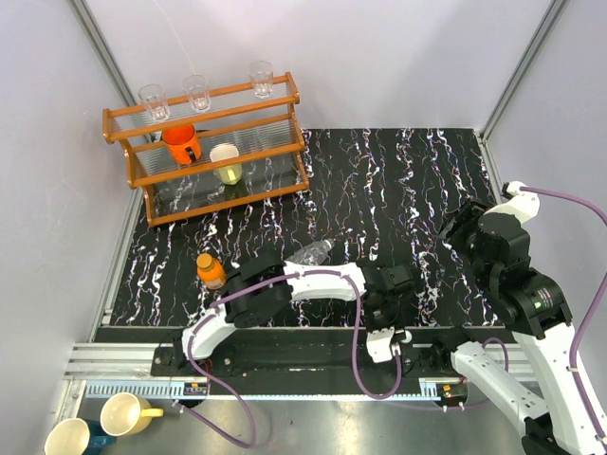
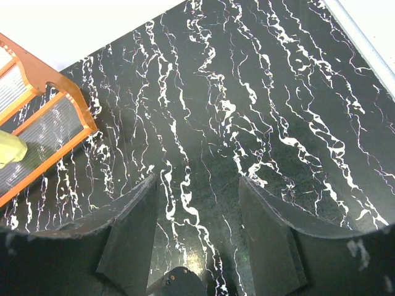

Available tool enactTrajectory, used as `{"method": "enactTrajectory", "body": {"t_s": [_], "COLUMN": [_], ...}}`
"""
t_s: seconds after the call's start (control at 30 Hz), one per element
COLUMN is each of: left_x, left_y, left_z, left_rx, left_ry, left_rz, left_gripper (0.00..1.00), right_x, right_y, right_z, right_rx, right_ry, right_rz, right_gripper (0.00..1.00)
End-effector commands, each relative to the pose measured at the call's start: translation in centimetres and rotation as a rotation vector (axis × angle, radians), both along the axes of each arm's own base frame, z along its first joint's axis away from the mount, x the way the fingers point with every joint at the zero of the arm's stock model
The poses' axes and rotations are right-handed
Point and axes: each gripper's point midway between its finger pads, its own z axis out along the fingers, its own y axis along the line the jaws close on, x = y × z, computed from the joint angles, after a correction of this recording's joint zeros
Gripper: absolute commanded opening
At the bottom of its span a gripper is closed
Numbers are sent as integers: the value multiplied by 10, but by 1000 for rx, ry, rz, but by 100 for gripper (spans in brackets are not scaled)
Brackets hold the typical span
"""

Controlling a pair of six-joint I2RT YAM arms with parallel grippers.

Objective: Screw on the bottle caps
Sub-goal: Pick up the bottle cap from the center of the board.

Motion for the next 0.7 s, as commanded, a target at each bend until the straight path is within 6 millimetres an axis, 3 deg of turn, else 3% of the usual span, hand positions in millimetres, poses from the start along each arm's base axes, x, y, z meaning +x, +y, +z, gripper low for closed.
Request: {"method": "enactTrajectory", "body": {"t_s": [0.0, 0.2, 0.53, 0.67], "left_x": [-17, -16, -13, -11], "left_y": [-4, -10, -26, -20], "left_z": [3, -2, 8, 8], "left_rx": [-25, -15, -24, -9], "left_ry": [29, 19, 15, 4], "left_rz": [-76, -71, -52, -52], "left_gripper": [45, 45, 45, 44], "right_x": [5, 5, 0, -2], "right_y": [5, 8, 8, 8], "right_z": [8, 7, 5, 3], "right_rx": [22, 25, 18, 16], "right_ry": [-32, -33, -37, -35], "right_rz": [16, 32, 54, 56], "right_gripper": [62, 62, 62, 62]}}
